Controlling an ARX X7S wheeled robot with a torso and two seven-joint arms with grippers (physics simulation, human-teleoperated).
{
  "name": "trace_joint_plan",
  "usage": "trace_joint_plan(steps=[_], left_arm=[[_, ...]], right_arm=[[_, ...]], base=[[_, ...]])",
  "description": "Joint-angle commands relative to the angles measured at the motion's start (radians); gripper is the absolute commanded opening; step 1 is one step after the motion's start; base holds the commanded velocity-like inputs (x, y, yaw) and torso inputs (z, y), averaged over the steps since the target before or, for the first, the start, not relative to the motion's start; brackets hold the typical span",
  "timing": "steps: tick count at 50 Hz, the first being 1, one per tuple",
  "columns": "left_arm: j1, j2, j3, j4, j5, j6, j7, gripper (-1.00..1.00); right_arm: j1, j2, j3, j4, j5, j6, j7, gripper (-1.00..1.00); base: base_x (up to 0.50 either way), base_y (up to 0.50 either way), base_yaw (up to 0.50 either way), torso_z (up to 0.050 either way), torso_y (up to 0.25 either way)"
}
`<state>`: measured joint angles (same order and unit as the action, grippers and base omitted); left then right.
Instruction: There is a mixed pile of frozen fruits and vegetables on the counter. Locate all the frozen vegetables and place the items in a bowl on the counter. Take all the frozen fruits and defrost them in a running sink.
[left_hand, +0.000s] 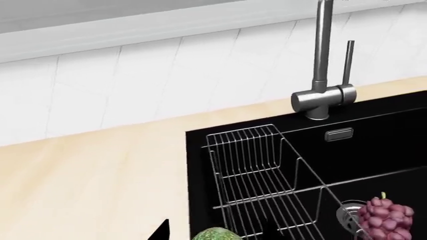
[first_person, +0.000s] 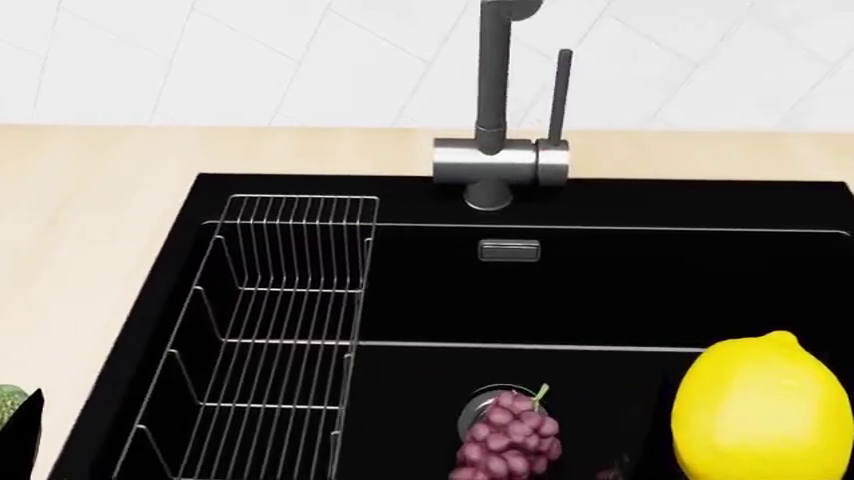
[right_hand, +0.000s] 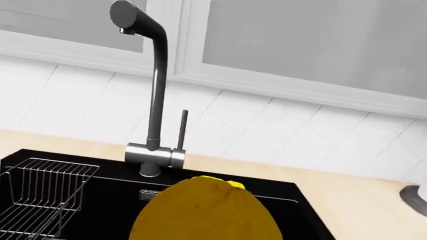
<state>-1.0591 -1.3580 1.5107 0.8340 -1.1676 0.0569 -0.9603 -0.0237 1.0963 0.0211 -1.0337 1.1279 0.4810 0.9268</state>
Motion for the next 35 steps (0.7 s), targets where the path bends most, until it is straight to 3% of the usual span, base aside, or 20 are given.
trace_joint_plan(steps=[1,23,30,31,35], left_arm=[[-0.012,0.022,-0.028,0.0,0.01,0.029,0.022,-1.0],[-0.024,0.059,-0.039,-0.019,-0.004,0.007,0.009,-1.0],[0.015,-0.017,-0.022,0.005,0.034,0.062,0.042,-1.0],[0.032,-0.067,-0.013,0.019,0.05,0.095,0.068,-1.0],[0.032,-0.068,-0.013,0.022,0.049,0.09,0.068,-1.0]], right_arm=[[0.007,-0.007,0.019,0.007,-0.039,0.002,-0.033,-1.0],[0.012,0.019,0.004,0.005,-0.02,-0.026,0.005,-1.0],[0.012,0.029,-0.003,0.004,-0.028,-0.036,0.009,-1.0],[0.015,0.028,-0.006,0.007,-0.028,-0.038,0.007,-1.0],[0.015,0.032,-0.012,0.007,-0.031,-0.041,0.011,-1.0]], base=[[0.0,-0.5,0.0,0.0,0.0],[-0.02,-0.48,0.0,0.0,0.0],[-0.2,-0.13,0.0,0.0,0.0],[-0.34,-0.12,0.0,0.0,0.0],[-0.37,-0.12,0.0,0.0,0.0]])
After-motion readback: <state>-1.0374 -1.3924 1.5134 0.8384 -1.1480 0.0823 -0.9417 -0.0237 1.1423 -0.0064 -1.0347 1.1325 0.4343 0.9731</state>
